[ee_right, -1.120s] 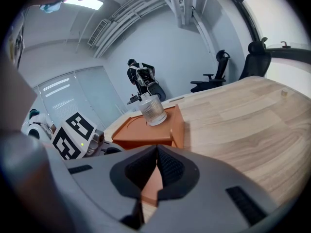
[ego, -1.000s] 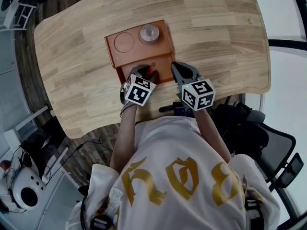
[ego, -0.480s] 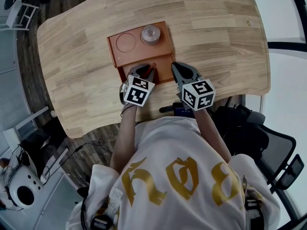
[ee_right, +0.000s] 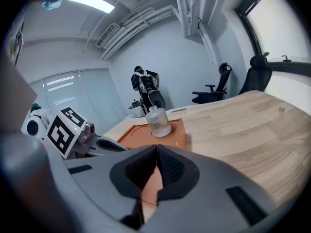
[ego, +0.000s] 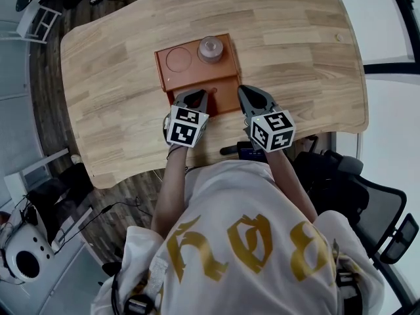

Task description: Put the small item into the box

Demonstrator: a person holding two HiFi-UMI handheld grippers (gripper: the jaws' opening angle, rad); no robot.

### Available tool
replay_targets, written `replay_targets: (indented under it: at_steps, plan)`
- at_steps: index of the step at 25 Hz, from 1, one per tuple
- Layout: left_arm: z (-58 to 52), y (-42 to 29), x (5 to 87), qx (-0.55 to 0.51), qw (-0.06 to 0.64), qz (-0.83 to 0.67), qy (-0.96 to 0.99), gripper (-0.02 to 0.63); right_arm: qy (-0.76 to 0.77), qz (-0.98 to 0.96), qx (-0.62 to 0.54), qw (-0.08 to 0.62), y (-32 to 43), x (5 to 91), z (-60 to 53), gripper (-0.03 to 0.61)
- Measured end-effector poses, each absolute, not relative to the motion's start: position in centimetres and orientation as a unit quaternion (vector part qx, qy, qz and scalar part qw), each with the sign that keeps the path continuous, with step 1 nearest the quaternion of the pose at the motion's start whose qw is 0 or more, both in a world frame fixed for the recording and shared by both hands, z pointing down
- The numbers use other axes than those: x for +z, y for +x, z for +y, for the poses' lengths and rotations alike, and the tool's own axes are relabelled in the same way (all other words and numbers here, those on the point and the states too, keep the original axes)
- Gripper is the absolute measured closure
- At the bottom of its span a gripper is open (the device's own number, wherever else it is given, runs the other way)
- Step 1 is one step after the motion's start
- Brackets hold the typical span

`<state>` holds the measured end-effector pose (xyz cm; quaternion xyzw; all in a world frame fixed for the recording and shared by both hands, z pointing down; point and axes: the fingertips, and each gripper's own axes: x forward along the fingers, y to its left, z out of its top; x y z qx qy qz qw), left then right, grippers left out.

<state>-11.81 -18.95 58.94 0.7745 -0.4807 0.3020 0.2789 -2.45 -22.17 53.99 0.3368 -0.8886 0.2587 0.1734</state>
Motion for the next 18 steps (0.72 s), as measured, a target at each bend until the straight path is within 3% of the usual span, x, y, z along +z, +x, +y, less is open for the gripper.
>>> replay_targets:
  at_steps: [18]
  plan:
    - [-16.3, -14.9, 49.6, 0.198, 0.221, -0.567, 0.769, 0.603, 0.333, -0.911, 0.193, 0.150, -2.9, 48.5, -18.2, 0.566]
